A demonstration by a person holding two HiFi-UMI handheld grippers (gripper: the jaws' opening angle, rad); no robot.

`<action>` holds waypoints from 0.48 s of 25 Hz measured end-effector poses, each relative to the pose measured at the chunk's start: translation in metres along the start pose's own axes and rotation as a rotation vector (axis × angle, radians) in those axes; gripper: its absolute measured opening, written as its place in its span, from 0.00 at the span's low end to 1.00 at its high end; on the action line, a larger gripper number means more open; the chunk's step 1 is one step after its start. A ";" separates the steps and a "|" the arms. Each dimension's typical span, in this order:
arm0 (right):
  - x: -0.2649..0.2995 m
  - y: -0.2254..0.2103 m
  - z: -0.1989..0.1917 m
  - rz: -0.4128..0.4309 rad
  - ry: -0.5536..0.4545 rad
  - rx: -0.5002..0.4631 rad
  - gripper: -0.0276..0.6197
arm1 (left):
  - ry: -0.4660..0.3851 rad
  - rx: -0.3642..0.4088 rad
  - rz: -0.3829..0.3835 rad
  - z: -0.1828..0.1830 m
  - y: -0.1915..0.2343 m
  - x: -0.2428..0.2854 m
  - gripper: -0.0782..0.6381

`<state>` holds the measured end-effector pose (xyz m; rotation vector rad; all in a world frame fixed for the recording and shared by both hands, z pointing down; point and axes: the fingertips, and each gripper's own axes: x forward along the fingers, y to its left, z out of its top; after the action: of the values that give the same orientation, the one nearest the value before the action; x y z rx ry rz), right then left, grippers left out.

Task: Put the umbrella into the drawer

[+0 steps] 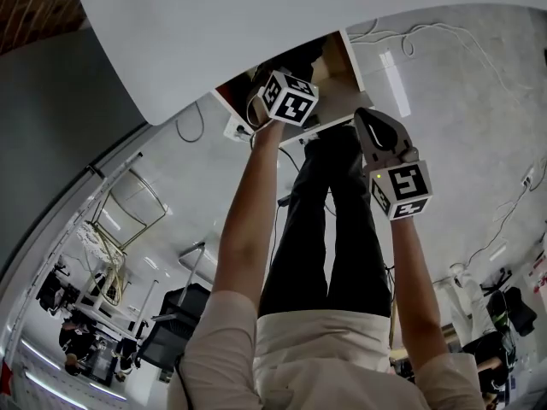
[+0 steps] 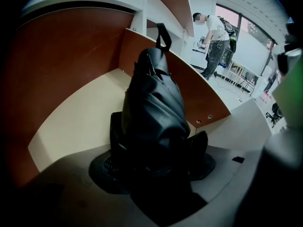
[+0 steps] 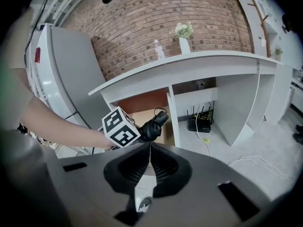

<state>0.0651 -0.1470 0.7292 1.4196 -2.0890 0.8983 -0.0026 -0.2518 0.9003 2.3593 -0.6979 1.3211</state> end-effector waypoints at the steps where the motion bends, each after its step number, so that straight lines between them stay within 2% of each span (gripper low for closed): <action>1: 0.000 0.000 -0.002 0.000 0.006 0.001 0.15 | 0.006 0.010 0.013 0.000 0.000 0.001 0.48; 6: -0.008 0.001 -0.019 -0.004 0.031 0.002 0.15 | 0.026 0.054 0.077 -0.002 0.001 0.004 0.49; 12: -0.017 -0.004 -0.030 -0.026 0.037 0.015 0.15 | 0.026 0.052 0.111 -0.001 0.002 -0.001 0.49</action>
<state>0.0751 -0.1153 0.7389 1.4244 -2.0363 0.9246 -0.0049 -0.2524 0.9003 2.3702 -0.8071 1.4294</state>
